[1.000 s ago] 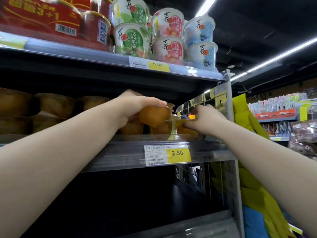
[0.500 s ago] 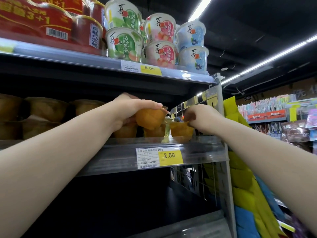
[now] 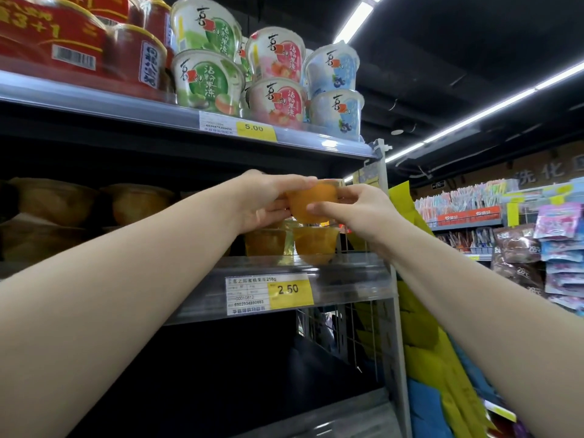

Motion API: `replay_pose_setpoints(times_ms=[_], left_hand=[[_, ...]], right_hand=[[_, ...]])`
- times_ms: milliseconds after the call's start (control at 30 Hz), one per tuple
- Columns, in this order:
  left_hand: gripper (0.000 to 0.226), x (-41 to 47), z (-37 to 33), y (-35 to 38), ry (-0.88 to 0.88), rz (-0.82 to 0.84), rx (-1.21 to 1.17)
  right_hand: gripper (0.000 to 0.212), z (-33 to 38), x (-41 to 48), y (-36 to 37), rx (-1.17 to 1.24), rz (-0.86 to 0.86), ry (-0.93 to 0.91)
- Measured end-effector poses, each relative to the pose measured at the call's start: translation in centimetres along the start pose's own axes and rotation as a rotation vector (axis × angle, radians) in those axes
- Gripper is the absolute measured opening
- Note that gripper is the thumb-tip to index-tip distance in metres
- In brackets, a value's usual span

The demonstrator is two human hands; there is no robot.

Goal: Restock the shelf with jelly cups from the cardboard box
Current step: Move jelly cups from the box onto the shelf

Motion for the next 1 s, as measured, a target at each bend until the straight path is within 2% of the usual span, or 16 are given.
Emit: replay_pose_setpoints(times_ms=[67,100,200,300,400,533,633,700,800,1000], left_hand=[[0.029,0.2,0.2,0.1,-0.013,-0.022,-0.041],[0.020,0.3,0.3,0.2,-0.031,-0.050,-0.025],[0.022,0.8,0.8,-0.1,-0.052,-0.133,0.195],[0.018,0.9,1.4,-0.4,-0.105,-0.113,0.253],[0.029,1.3,1.9,-0.8,-0.099,-0.110,0.443],[0.047,1.9,2.5,-1.0,-0.027,-0.007,0.735],[0.057,1.7,2.5,-0.7,0.043,0.065,0.990],[0.062,1.5,2.6,-0.3,0.100,0.107,1.130],[0.068,1.4,2.9,0.2,0.137,0.204,1.242],[0.069,1.7,2.6,0.5,0.109,0.302,1.343]], right_hand=[[0.073,-0.6,0.7,0.0,-0.075,-0.097,0.015],[0.073,-0.9,1.1,0.1,-0.105,-0.129,0.036],[0.071,-1.5,2.2,0.8,-0.166,-0.142,0.092],[0.074,-1.7,2.8,1.8,-0.204,-0.112,0.135],[0.073,-1.8,3.5,2.5,-0.241,-0.063,0.195],[0.069,-1.7,3.8,2.6,-0.343,-0.016,0.191],[0.055,-1.5,3.0,2.1,-0.469,0.047,0.099],[0.041,-1.2,1.8,1.5,-0.588,0.047,-0.034],[0.039,-0.9,-0.3,0.9,-0.715,0.110,-0.178],[0.041,-0.7,-1.4,0.6,-0.875,0.233,-0.182]])
Point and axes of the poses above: each hand's wrist, its own x-axis towards the middle knuckle, its own y-axis out of the palm, z = x × y, the point moved 1 cm from there along x, towards the middle knuckle
